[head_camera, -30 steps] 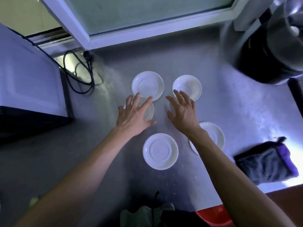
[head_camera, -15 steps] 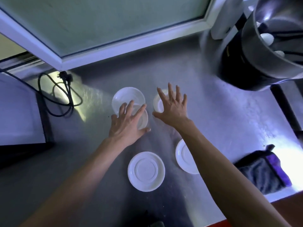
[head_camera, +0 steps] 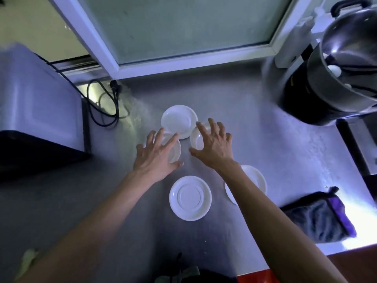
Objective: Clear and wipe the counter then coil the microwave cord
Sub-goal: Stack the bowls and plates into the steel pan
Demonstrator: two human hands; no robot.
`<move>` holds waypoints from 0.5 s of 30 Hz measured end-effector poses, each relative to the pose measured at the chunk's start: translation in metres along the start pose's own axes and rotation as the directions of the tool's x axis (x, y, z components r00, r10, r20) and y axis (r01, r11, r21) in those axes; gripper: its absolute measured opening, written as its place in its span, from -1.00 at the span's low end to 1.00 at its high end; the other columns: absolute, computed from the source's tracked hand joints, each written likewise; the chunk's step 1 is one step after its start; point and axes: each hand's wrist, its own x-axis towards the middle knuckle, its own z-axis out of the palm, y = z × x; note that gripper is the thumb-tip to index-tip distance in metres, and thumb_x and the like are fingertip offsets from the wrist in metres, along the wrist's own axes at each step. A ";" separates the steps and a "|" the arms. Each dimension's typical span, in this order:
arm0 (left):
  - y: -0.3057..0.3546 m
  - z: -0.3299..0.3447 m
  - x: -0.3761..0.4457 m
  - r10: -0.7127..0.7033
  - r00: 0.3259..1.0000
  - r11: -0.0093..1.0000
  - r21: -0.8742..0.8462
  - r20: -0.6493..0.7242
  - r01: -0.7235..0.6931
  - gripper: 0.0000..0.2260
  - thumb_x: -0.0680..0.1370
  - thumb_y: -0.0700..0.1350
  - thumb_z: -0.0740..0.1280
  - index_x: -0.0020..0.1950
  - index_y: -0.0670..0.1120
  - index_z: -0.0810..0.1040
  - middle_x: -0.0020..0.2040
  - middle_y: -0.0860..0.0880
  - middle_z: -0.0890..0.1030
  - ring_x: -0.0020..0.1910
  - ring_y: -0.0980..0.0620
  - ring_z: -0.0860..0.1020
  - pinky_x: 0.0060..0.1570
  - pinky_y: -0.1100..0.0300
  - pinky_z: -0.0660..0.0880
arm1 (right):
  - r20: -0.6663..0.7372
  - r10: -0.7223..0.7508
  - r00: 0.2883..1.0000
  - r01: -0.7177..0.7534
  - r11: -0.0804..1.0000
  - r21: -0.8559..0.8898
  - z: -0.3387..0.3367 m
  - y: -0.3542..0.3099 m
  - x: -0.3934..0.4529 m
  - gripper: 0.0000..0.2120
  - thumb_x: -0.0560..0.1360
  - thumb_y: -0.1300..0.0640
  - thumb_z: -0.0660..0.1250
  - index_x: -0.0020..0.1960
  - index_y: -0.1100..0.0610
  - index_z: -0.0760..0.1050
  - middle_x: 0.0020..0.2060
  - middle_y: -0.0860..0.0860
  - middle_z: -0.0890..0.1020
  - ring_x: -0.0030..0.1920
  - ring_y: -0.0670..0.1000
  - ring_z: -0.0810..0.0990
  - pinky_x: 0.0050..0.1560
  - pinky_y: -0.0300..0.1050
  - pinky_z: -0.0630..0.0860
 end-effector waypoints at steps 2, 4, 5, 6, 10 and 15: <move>-0.013 -0.001 -0.024 -0.033 0.999 0.999 0.002 -0.014 0.033 -0.17 0.37 0.47 0.25 0.53 0.28 -0.02 0.55 -0.03 0.06 0.50 -0.13 0.07 0.18 -0.27 0.35 | -0.008 -0.058 0.998 0.058 0.998 -0.006 0.001 -0.017 -0.018 -0.12 0.37 -0.34 0.38 0.55 -0.15 0.06 0.57 0.07 0.10 0.52 0.22 0.08 0.37 0.22 0.22; -0.028 -0.002 -0.051 -0.072 0.997 0.997 0.000 -0.019 0.072 -0.17 0.37 0.47 0.24 0.53 0.28 -0.03 0.55 -0.03 0.06 0.50 -0.12 0.07 0.19 -0.27 0.34 | -0.009 -0.122 0.992 0.122 0.992 -0.014 0.002 -0.037 -0.036 -0.12 0.38 -0.35 0.38 0.55 -0.15 0.04 0.57 0.08 0.09 0.51 0.22 0.09 0.37 0.23 0.23; -0.035 -0.002 -0.066 -0.093 0.995 0.996 -0.004 -0.022 0.093 -0.17 0.37 0.47 0.25 0.53 0.27 -0.02 0.55 -0.03 0.06 0.49 -0.12 0.07 0.19 -0.27 0.34 | -0.007 -0.150 0.989 0.150 0.989 -0.019 0.002 -0.047 -0.047 -0.12 0.38 -0.35 0.37 0.55 -0.15 0.04 0.58 0.08 0.08 0.51 0.22 0.09 0.37 0.23 0.23; -0.042 -0.003 -0.082 -0.115 0.993 0.993 -0.009 -0.032 0.115 -0.17 0.36 0.47 0.27 0.53 0.27 0.00 0.54 -0.03 0.07 0.48 -0.12 0.08 0.19 -0.27 0.35 | -0.010 -0.176 0.984 0.175 0.984 -0.022 0.003 -0.058 -0.057 -0.14 0.38 -0.35 0.36 0.54 -0.16 0.05 0.58 0.07 0.08 0.51 0.22 0.10 0.36 0.23 0.24; -0.071 -0.002 -0.145 -0.183 0.979 0.983 -0.027 -0.085 0.181 -0.18 0.37 0.44 0.31 0.53 0.24 0.06 0.52 -0.03 0.10 0.48 -0.12 0.11 0.18 -0.25 0.38 | -0.016 -0.266 0.964 0.266 0.963 -0.039 0.008 -0.103 -0.098 -0.18 0.37 -0.35 0.35 0.53 -0.17 0.11 0.57 0.05 0.10 0.51 0.21 0.10 0.33 0.20 0.27; -0.102 0.001 -0.230 -0.291 0.954 0.955 -0.082 -0.076 0.285 -0.18 0.40 0.42 0.31 0.55 0.22 0.04 0.56 -0.04 0.03 0.53 -0.15 0.04 0.27 -0.28 0.33 | 0.018 -0.384 0.923 0.384 0.920 -0.074 0.018 -0.160 -0.150 -0.17 0.40 -0.37 0.33 0.54 -0.18 0.06 0.59 0.05 0.08 0.54 0.21 0.06 0.39 0.22 0.22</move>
